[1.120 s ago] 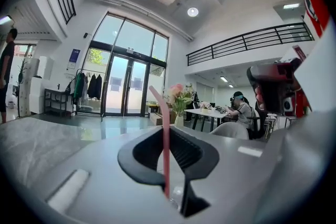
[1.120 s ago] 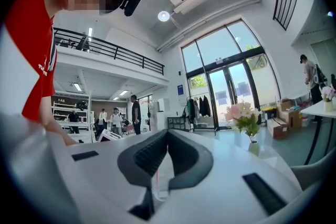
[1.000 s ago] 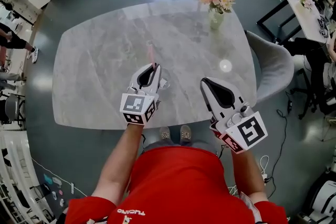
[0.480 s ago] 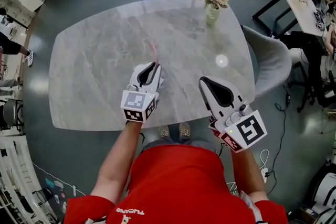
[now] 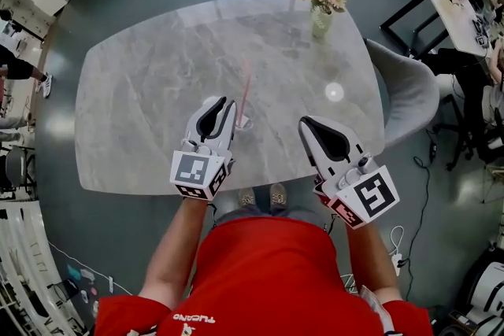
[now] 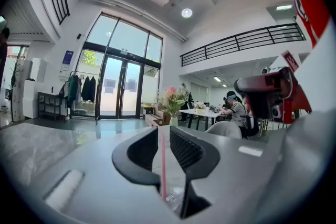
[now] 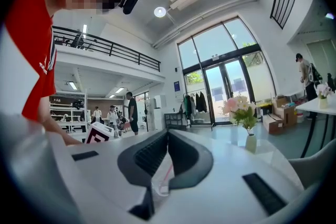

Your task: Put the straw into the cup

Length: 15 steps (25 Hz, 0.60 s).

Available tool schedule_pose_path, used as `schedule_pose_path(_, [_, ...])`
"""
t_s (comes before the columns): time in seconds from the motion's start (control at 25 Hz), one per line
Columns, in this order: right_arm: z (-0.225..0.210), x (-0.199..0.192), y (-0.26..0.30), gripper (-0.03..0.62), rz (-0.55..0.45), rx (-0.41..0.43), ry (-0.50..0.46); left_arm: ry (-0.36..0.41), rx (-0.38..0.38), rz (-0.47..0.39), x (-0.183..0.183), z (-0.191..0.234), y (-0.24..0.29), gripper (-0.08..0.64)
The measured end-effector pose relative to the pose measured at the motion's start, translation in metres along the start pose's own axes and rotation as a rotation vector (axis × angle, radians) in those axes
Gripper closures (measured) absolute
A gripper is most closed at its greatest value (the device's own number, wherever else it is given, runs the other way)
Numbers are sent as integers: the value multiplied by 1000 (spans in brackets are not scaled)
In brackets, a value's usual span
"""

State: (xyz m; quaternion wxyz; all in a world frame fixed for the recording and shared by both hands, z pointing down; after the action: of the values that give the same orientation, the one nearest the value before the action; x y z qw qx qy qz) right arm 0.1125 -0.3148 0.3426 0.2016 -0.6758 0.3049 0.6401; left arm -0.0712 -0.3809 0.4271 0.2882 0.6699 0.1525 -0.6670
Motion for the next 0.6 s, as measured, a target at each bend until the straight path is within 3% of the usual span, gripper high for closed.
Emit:
schedule_pose_path(0.32, [7, 2, 2, 591, -28, 29, 5, 11, -4, -123, 52, -22, -46, 515])
schedule_pose_path(0.6, [19, 6, 1, 591, -66, 41, 2, 31, -9, -163, 75, -30, -71, 554])
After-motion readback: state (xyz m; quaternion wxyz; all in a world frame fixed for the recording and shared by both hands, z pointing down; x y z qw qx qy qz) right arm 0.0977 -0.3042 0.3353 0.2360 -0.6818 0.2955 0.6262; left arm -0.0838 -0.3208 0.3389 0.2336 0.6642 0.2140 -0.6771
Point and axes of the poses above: the fingertips, and each gripper's own axes: y forward along the fingers, z to its left, x out of its top, the point moved 5 cm from there along -y, backward along the fingers, and after that the axes turned 3 degrees about z, right-handed, at the moved point
